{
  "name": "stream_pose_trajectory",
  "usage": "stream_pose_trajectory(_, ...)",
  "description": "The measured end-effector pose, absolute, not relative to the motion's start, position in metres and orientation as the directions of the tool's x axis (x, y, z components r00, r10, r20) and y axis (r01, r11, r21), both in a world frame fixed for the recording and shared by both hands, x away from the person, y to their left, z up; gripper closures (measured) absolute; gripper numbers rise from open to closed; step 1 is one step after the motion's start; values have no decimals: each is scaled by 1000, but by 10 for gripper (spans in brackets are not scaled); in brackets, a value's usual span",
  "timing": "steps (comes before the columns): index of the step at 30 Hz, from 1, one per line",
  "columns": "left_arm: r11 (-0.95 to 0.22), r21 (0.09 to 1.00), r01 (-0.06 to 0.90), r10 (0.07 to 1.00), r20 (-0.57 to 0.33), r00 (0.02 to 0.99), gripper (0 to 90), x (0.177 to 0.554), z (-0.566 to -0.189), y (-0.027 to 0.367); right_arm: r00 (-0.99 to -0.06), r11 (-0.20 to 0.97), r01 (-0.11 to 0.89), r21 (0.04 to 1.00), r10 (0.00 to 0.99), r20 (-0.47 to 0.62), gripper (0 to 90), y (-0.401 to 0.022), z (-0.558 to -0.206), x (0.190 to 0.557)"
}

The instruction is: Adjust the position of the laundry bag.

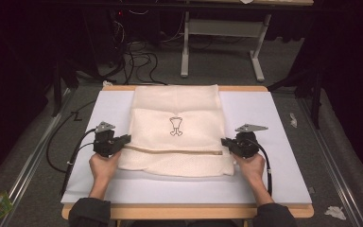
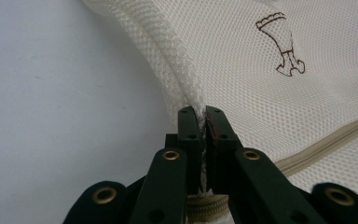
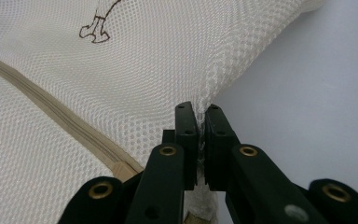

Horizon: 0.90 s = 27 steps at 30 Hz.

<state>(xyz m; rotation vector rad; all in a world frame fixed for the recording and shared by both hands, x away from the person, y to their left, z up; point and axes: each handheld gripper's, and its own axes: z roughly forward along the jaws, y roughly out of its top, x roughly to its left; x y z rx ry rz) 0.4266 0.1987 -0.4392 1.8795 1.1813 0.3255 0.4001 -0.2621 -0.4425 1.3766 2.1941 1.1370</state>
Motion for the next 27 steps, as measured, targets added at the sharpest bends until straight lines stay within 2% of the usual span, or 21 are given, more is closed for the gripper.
stream_pose_trajectory(27, -170, 801, 574, 797, -231, 558, 861, 433, -441, 155, -404, 152, 624, 767, 903, 149, 863, -305, -444, 394)
